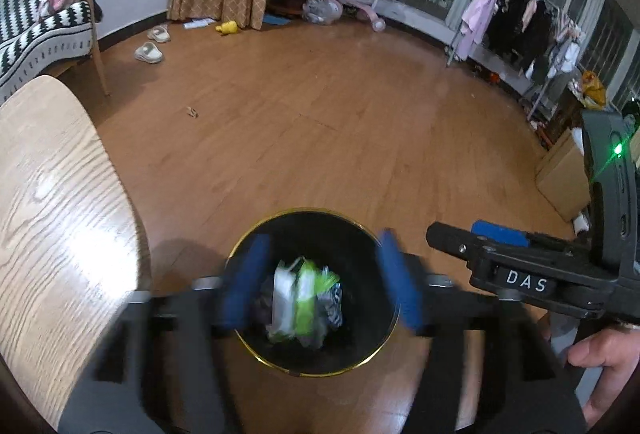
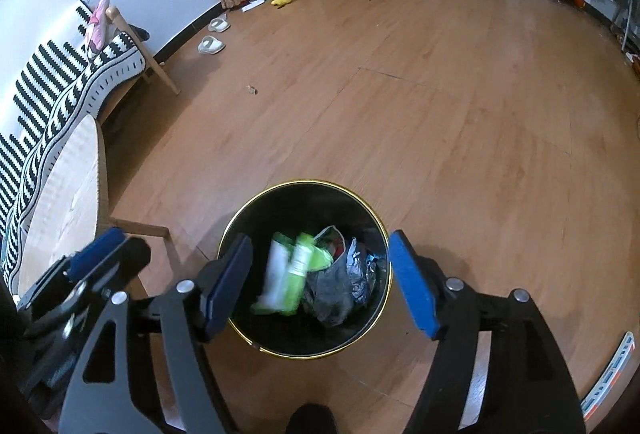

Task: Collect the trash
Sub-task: 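Move both open tools back over the table toward remaining trash, then grasp silver blister pack with left tool while right tool grasps silver foil wrapper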

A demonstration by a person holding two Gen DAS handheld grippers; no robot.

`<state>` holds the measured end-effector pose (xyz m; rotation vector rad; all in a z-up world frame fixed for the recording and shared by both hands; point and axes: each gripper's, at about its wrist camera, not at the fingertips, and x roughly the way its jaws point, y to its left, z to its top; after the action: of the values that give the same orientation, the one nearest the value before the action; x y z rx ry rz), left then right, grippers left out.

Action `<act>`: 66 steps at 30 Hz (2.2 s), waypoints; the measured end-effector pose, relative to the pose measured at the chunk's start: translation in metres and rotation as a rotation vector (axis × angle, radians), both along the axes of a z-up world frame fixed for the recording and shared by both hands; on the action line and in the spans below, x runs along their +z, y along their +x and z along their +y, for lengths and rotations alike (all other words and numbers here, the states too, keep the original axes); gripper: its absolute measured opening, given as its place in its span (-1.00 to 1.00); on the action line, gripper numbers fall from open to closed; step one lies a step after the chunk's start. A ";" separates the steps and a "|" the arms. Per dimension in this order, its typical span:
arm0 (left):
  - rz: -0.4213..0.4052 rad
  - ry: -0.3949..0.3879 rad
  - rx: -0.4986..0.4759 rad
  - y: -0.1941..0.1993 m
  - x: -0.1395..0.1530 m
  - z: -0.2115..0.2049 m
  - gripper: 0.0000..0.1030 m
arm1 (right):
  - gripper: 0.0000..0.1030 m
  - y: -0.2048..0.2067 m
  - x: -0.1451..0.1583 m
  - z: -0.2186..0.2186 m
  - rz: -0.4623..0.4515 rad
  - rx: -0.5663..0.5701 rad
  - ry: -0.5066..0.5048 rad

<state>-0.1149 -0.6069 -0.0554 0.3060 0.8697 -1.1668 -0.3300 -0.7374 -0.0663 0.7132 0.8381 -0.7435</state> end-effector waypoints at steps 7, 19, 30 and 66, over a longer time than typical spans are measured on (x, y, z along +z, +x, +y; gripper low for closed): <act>-0.043 -0.012 0.047 0.011 0.020 0.027 0.63 | 0.41 0.013 0.013 0.008 -0.021 0.019 -0.012; -0.112 -0.038 0.412 0.121 0.069 0.193 0.83 | 0.56 0.148 0.046 0.116 -0.070 0.278 -0.043; -0.135 0.044 0.889 0.231 0.072 0.444 0.84 | 0.56 0.317 0.062 0.337 -0.074 0.714 -0.075; -0.008 0.115 1.150 0.374 0.008 0.660 -0.93 | 0.56 0.495 0.043 0.619 0.008 1.034 -0.002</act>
<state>0.2595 0.0533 -0.0472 -0.1176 0.8971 -0.0470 0.1654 -0.1184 -0.0232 0.1964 1.0606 0.1850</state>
